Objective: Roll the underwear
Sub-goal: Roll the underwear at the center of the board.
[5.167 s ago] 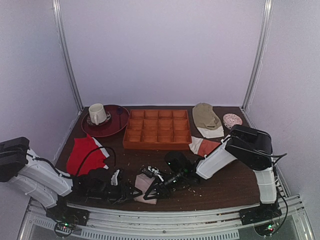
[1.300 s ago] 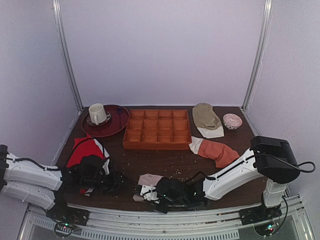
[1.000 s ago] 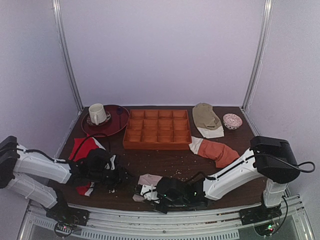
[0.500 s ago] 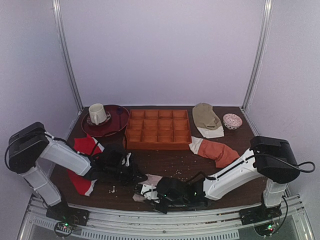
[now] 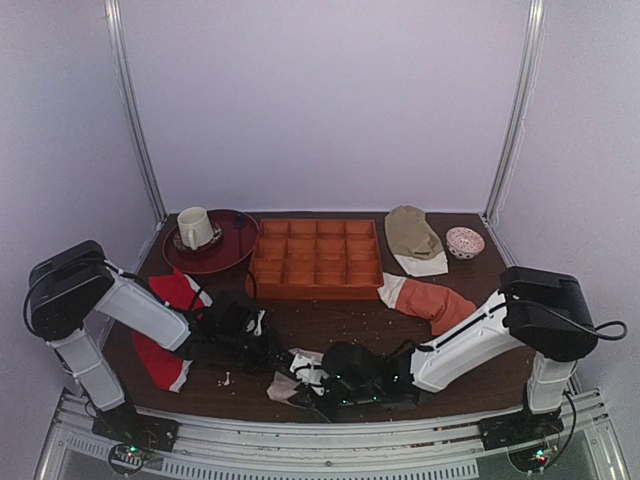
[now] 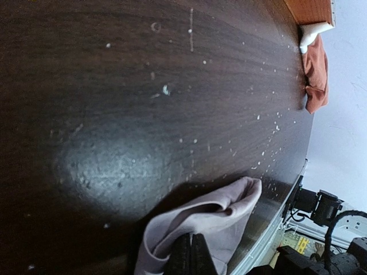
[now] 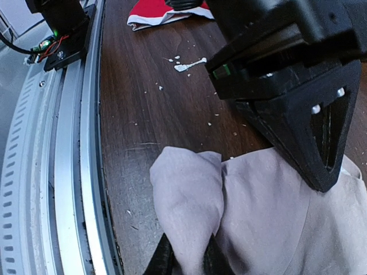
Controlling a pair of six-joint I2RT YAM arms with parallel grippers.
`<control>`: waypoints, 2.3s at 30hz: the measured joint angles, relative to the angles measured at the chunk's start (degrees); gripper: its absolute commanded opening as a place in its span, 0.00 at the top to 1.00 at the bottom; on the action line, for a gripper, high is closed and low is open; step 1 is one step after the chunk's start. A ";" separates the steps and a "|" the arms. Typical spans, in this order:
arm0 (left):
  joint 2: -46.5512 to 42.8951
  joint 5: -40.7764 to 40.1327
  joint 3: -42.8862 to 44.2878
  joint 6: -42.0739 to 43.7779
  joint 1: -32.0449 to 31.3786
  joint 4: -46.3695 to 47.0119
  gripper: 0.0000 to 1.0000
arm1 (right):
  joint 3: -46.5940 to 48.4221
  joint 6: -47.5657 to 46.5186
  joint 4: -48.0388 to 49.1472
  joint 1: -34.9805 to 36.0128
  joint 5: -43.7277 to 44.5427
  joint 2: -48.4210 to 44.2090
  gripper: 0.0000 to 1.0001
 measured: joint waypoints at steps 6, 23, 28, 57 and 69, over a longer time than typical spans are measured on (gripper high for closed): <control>-0.02 0.00 0.00 -0.26 0.04 -0.02 1.00 | -1.38 7.10 3.26 -3.34 -7.58 0.48 1.00; -1.27 -0.39 -1.14 -1.11 0.44 -0.35 1.00 | -1.27 21.86 10.95 -8.22 -21.92 5.07 1.00; -1.42 -0.46 -1.20 -1.22 0.48 -0.50 1.00 | -1.09 25.05 11.80 -9.09 -24.17 5.90 1.00; -22.08 -4.59 -0.72 1.03 0.85 -18.08 0.74 | -0.07 35.50 19.82 -12.17 -33.05 11.26 1.00; -44.26 -9.35 -13.94 -7.26 -1.16 -28.06 0.57 | 0.68 35.80 18.73 -12.90 -35.74 11.58 1.00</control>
